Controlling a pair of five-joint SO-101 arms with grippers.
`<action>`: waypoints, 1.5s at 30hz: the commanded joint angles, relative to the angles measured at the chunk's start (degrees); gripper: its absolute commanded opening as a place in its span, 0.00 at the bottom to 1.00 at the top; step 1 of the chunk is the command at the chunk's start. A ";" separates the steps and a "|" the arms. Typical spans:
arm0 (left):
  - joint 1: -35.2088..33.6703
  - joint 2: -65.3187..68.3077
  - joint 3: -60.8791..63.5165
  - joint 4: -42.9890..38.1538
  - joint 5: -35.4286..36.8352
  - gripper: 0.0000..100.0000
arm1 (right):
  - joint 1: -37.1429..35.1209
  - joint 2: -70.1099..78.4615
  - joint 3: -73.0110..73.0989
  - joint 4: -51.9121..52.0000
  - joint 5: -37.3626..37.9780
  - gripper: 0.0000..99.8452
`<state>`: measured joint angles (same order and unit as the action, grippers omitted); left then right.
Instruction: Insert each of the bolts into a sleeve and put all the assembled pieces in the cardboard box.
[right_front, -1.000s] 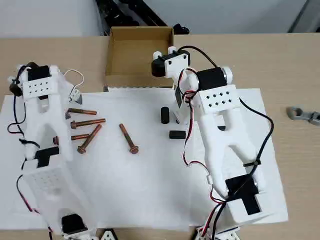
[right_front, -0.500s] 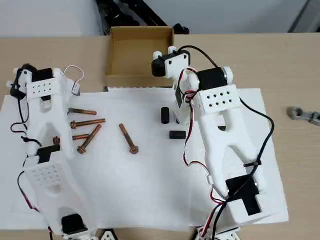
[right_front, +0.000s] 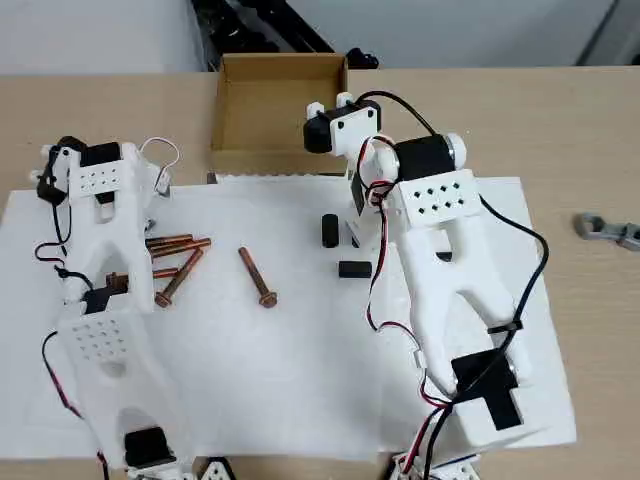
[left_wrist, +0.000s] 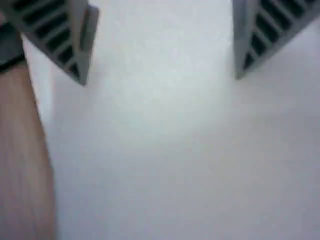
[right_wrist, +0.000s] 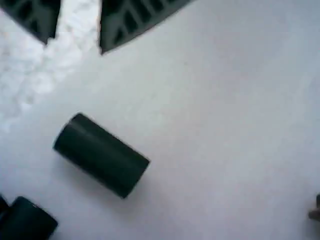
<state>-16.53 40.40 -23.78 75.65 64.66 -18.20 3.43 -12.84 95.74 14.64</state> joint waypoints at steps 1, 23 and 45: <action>-0.79 -0.88 -1.45 -0.35 0.35 0.18 | -0.04 -0.31 -2.29 0.48 0.44 0.06; -2.37 -10.73 -6.02 19.78 -5.27 0.18 | -0.04 -0.31 -2.29 0.57 1.93 0.06; -3.87 -10.64 14.73 -1.14 -3.69 0.18 | -0.04 -0.31 -2.20 0.57 2.37 0.06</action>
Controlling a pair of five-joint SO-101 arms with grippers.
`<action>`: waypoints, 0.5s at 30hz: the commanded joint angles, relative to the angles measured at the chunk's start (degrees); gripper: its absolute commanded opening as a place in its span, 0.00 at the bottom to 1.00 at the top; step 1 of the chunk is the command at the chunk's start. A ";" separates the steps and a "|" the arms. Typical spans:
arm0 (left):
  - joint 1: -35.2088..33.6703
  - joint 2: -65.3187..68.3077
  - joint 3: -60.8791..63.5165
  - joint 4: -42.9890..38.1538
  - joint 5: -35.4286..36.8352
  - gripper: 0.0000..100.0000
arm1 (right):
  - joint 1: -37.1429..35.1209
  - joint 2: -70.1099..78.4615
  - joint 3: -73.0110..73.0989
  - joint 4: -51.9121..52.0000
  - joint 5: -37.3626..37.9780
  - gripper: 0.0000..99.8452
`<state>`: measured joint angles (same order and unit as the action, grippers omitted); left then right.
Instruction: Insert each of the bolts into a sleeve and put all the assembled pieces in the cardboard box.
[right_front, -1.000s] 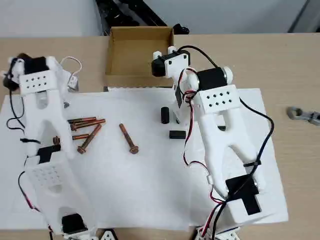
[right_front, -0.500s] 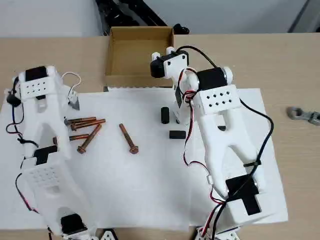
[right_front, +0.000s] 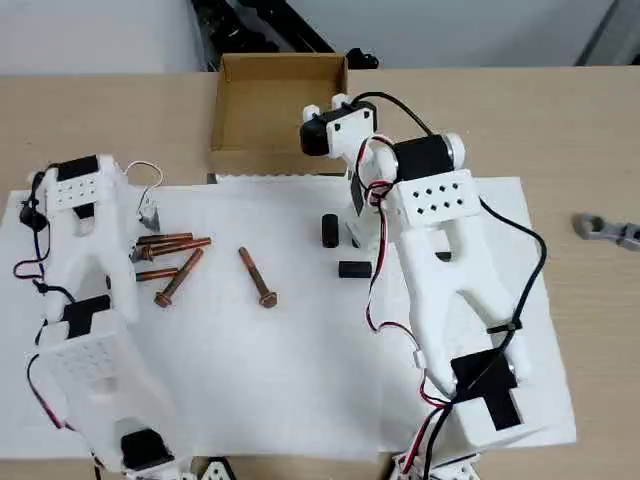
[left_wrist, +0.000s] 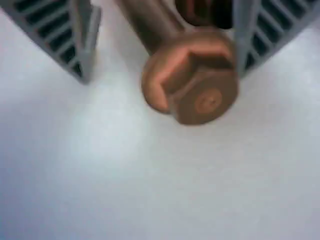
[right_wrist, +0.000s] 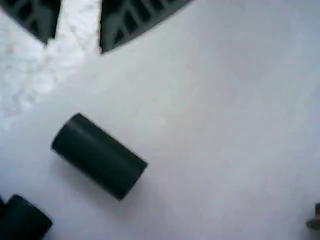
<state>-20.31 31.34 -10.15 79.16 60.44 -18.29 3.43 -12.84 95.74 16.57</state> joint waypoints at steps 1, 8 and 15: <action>-0.09 -1.58 1.98 -5.54 0.53 0.17 | 0.04 -0.31 -2.20 0.57 0.44 0.06; -0.35 -1.76 4.62 -7.56 -0.35 0.05 | 0.04 -0.31 -2.20 0.66 0.18 0.06; -0.09 -4.84 0.84 0.70 -4.31 0.01 | 0.04 -0.31 -2.20 0.66 0.09 0.06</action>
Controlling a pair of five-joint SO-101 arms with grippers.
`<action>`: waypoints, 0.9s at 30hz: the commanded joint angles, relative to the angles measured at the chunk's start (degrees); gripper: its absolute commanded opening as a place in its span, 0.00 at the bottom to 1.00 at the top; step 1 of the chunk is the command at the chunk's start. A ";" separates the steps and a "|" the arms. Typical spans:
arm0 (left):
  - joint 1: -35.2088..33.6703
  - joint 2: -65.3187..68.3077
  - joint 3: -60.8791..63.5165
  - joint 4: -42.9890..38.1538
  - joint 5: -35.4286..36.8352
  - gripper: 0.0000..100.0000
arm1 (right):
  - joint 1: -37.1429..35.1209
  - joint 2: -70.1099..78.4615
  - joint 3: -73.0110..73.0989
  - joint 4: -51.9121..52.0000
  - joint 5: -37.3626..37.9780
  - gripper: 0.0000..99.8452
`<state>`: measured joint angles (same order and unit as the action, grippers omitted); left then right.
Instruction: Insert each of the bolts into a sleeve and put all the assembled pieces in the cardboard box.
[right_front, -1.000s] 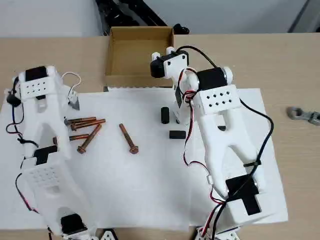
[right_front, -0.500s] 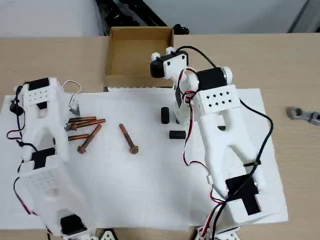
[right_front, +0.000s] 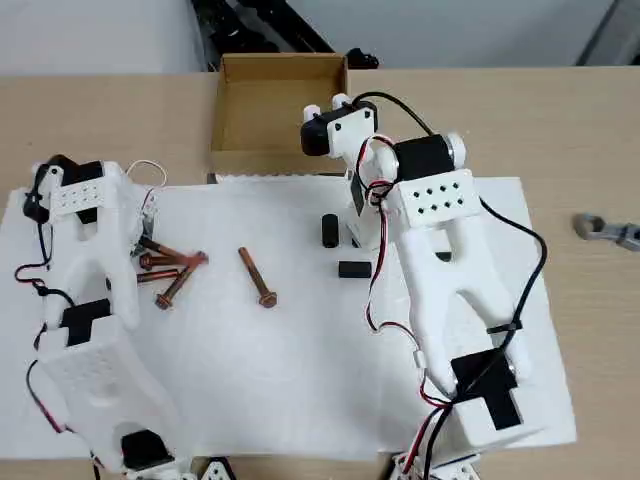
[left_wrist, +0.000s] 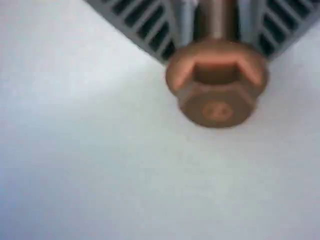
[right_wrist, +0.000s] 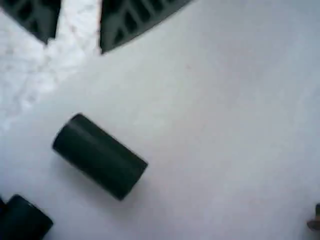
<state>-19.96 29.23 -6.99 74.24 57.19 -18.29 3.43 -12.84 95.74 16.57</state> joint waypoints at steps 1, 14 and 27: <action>-0.53 -3.69 -3.91 7.47 -1.41 0.01 | 0.04 -0.31 -2.20 0.66 0.09 0.06; 6.59 -18.02 -7.16 8.00 -18.90 0.01 | 0.04 -0.31 -2.20 0.22 -1.32 0.06; 11.96 -37.19 -7.16 13.19 -36.31 0.01 | -0.57 11.21 -2.64 -6.81 -21.63 0.06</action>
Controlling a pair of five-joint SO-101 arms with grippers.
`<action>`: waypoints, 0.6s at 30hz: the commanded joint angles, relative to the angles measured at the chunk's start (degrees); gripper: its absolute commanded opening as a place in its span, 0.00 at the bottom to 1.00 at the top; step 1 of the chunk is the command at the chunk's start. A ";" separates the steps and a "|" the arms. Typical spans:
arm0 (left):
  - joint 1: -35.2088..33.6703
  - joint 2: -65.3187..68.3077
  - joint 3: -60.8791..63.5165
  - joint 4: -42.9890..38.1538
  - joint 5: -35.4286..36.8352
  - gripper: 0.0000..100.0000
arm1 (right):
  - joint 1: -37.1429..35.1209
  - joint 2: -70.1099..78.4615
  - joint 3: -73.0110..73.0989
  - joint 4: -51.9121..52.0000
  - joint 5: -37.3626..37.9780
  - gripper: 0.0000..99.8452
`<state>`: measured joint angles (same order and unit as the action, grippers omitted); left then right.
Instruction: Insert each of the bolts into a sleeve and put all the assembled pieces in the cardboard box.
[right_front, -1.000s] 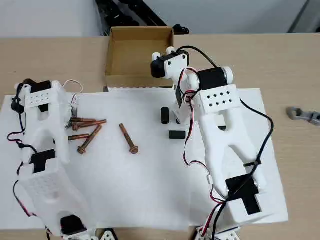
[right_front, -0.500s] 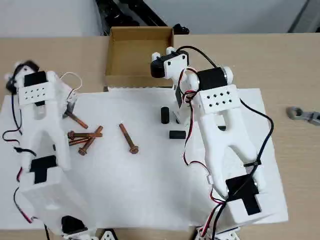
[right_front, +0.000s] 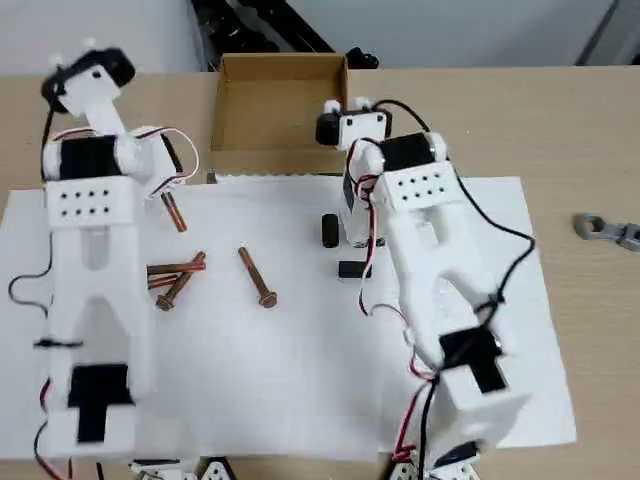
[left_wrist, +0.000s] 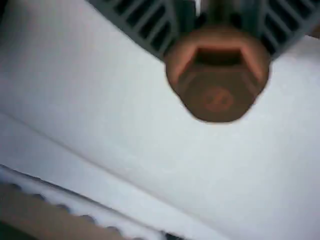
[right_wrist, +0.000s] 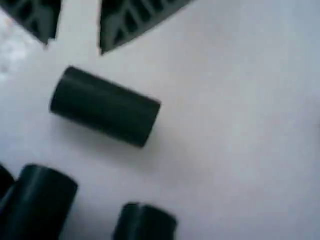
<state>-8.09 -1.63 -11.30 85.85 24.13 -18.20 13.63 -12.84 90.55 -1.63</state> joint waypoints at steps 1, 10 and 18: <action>0.00 -7.56 -2.86 2.29 -4.57 0.01 | -1.19 1.80 -2.64 -2.42 -4.22 0.06; -0.09 -14.86 -2.86 9.14 -9.58 0.01 | -6.64 3.30 -2.64 -12.44 -10.99 0.09; 0.00 -16.88 -2.59 12.04 -9.58 0.01 | -6.64 8.75 -2.64 -16.48 -13.80 0.13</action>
<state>-8.18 -16.13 -11.30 97.36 14.81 -24.53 21.63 -12.84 75.08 -14.81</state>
